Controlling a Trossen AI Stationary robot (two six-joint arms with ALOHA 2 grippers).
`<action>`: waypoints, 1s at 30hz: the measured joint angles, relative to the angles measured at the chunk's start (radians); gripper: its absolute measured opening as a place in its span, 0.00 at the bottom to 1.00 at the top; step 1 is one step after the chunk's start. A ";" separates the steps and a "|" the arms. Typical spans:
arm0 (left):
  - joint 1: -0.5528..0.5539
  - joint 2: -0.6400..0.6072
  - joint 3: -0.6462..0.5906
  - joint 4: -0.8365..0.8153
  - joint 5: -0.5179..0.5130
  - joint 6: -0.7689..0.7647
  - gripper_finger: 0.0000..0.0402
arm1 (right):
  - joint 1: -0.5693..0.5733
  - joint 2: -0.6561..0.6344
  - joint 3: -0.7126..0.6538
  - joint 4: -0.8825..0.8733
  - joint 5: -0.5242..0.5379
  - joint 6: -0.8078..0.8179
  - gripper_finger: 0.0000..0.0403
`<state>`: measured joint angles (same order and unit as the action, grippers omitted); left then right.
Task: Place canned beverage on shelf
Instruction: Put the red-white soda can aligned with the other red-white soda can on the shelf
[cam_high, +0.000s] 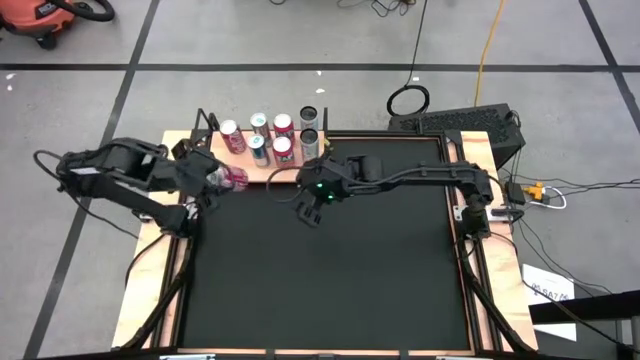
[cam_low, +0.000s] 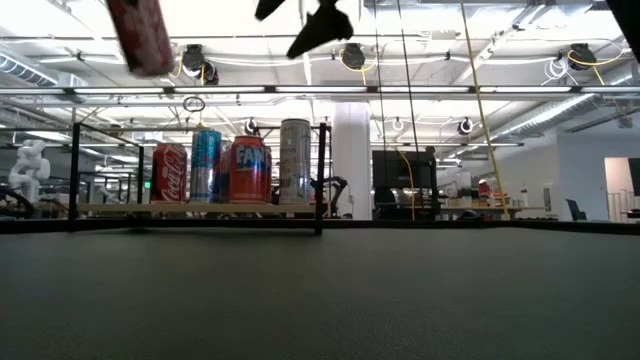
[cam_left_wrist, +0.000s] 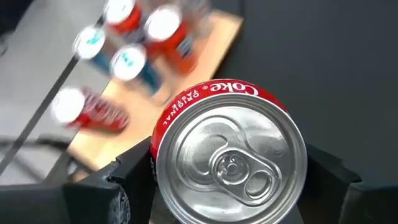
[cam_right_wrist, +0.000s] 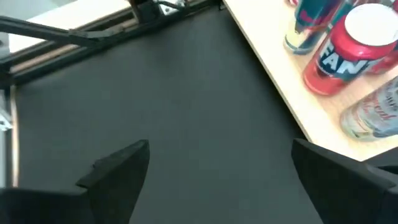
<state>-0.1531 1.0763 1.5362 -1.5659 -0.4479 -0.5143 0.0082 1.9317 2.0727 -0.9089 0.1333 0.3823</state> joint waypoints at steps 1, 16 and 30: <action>0.035 0.000 -0.018 -0.006 0.009 0.017 0.69 | 0.004 -0.013 0.000 -0.005 0.000 0.000 0.94; 0.609 0.013 -0.352 0.325 0.277 0.556 0.69 | 0.026 -0.174 0.000 -0.159 0.123 -0.010 0.94; 0.941 0.093 -0.446 0.435 0.355 0.784 0.69 | 0.051 -0.175 -0.002 -0.265 0.259 -0.022 0.94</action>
<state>0.7883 1.1697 1.0901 -1.1305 -0.0931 0.2699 0.0593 1.7569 2.0708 -1.1743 0.3927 0.3607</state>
